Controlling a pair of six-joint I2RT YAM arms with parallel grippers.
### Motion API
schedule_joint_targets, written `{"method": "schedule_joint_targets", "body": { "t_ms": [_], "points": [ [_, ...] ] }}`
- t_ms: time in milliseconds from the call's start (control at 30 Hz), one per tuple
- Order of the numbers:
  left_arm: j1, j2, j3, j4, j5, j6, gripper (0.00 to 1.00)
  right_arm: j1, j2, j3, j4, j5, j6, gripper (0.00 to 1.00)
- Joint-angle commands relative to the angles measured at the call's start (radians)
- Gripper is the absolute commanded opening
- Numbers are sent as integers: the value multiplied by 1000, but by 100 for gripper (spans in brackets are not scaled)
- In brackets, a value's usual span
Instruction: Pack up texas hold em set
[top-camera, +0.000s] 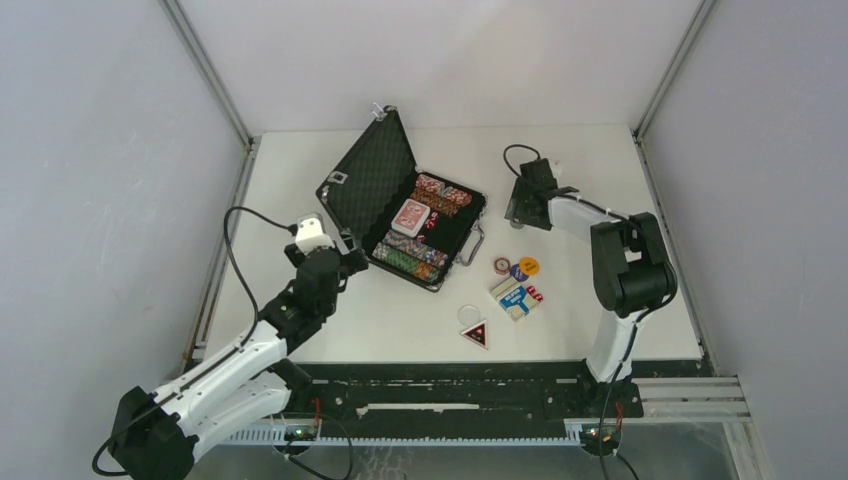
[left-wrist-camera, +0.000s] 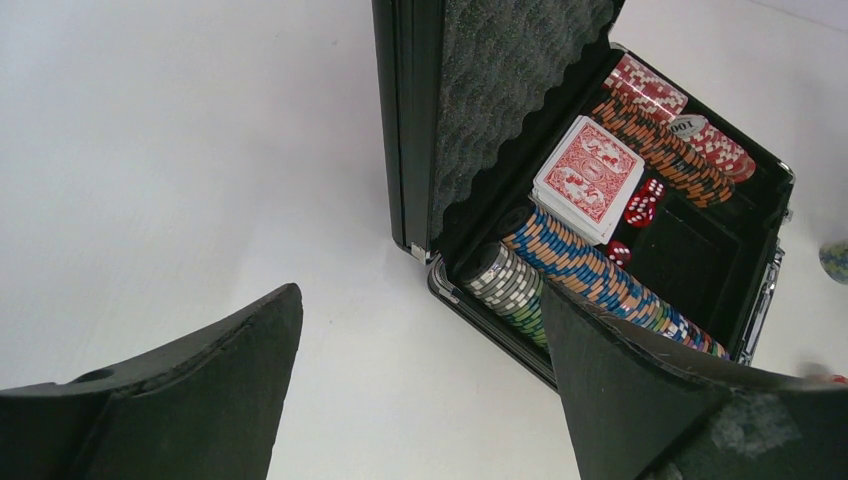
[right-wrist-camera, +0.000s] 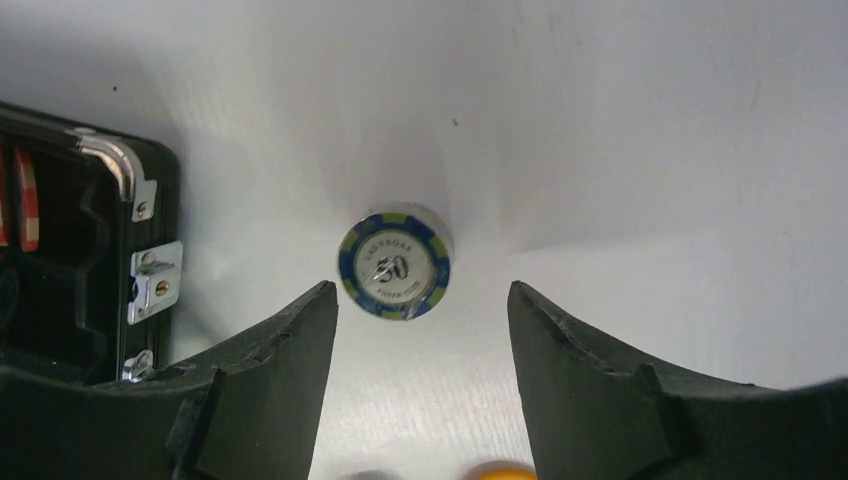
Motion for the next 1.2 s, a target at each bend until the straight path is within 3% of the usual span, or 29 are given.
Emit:
{"method": "schedule_joint_targets", "body": {
  "t_ms": [0,467,600,733,833,1033,1167],
  "points": [
    [-7,-4,28,9,5,20,93,54,0,95,-56,152,-60,71],
    [-7,69,72,-45,-19,-15,90,68,126,180,-130,172,-21,65],
    [-7,69,72,-43,-13,-17,90,69,133,175,-134,171,-19,54],
    [-7,67,72,-42,-11,-18,90,70,123,166,-132,172,-18,35],
    [-6,64,70,-40,-8,-19,90,80,105,154,-123,186,-23,26],
    [-6,55,67,-44,-4,-43,89,107,63,142,-113,213,-49,14],
    [-6,28,38,-26,10,-78,78,106,28,122,-93,171,-52,13]
  ]
}}
